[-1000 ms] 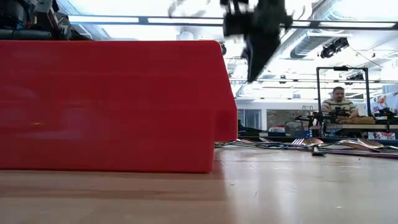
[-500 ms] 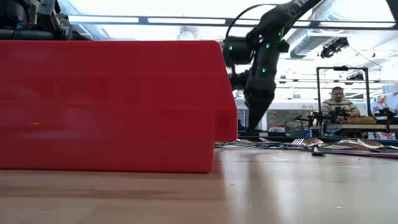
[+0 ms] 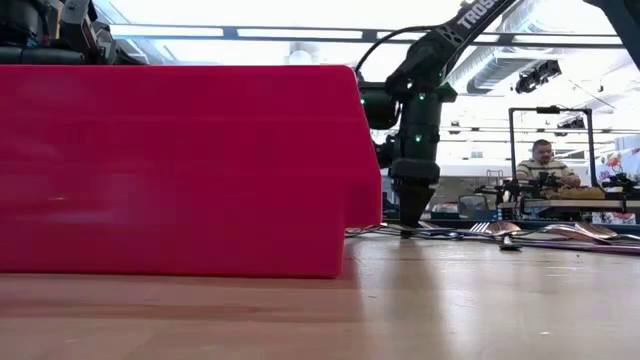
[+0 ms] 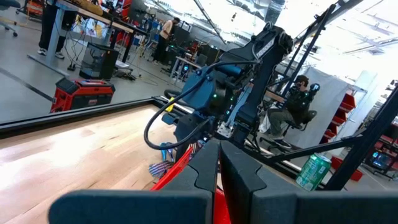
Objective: Sort silverware
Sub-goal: Put the purple fork into the top red bin
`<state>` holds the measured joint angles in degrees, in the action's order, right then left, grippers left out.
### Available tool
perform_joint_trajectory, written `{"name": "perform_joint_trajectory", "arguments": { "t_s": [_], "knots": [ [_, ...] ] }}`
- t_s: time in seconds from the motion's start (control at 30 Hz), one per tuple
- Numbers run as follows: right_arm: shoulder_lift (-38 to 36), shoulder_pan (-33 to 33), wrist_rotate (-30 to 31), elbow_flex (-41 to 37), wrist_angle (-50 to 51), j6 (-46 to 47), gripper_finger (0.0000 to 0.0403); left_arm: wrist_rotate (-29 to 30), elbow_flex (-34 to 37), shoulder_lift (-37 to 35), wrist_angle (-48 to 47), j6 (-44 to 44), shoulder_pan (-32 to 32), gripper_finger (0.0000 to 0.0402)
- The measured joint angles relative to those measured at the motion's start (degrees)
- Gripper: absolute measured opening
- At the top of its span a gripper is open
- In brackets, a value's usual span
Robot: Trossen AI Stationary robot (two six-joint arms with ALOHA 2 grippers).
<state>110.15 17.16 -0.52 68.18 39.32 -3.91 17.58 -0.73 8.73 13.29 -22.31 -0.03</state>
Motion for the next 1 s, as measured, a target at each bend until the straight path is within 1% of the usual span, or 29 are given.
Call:
{"name": "perform_joint_trajectory", "arguments": {
  "t_s": [0.1, 0.17, 0.23, 0.3, 0.43, 0.53, 0.6, 0.7, 0.77, 0.83, 0.93, 1.0],
  "knots": [
    [-0.1, 0.0, 0.5, 0.0, 0.1, 1.7, 0.0027, 0.0, 0.0, 0.0, 0.0, 0.0, 0.0, 0.0000],
    [-0.1, 0.0, 0.6, 0.3, 0.9, 2.1, 0.0009, 0.0, 0.0, 0.0, -0.1, 0.0, 0.0, 0.0000],
    [0.0, 0.0, 1.1, 1.5, 3.6, 2.6, 0.0006, 0.0, 0.0, 0.0, -0.1, 0.0, 0.0, 0.0000],
    [0.1, 0.1, 3.0, 3.6, 7.5, 2.5, 0.0004, 0.0, 0.0, 0.0, -0.1, 0.0, 0.0, 0.0000],
    [-1.0, 0.1, 6.2, 9.7, 13.5, 2.5, 0.0002, 0.0, 0.0, 0.0, -0.1, 0.0, 0.0, 0.0000],
    [-2.2, 0.1, 7.4, 15.0, 17.6, 2.6, 0.0002, 0.0, 0.0, 0.0, -0.1, 0.0, 0.0, 0.0000],
    [-3.3, 0.0, 10.0, 18.7, 20.2, 2.9, 0.0001, -0.2, 0.0, 0.0, -0.1, 0.0, 0.0, 0.0000],
    [-4.3, -0.8, 11.7, 24.5, 20.9, 2.6, 0.0001, -0.4, 0.0, 0.0, -0.1, 0.0, 0.0, 0.0000],
    [-4.5, -2.0, 10.4, 28.0, 19.8, 2.6, 0.0001, -0.4, 0.0, 0.0, -0.1, -0.1, 0.0, 0.0000],
    [-4.5, -3.4, 7.0, 30.6, 16.1, 2.4, 0.0000, -0.4, 0.0, 0.0, 0.0, 0.0, 0.0, 0.0000],
    [-4.5, -5.7, 1.2, 31.4, 8.6, 1.5, 0.0000, -0.4, 0.0, 0.0, 0.2, -0.1, 0.0, 0.0000],
    [-4.1, -7.4, -1.1, 31.4, 3.2, 1.8, 0.0000, -0.4, 0.0, 0.0, 0.3, 0.0, 0.0, 0.0000]
  ]
}}
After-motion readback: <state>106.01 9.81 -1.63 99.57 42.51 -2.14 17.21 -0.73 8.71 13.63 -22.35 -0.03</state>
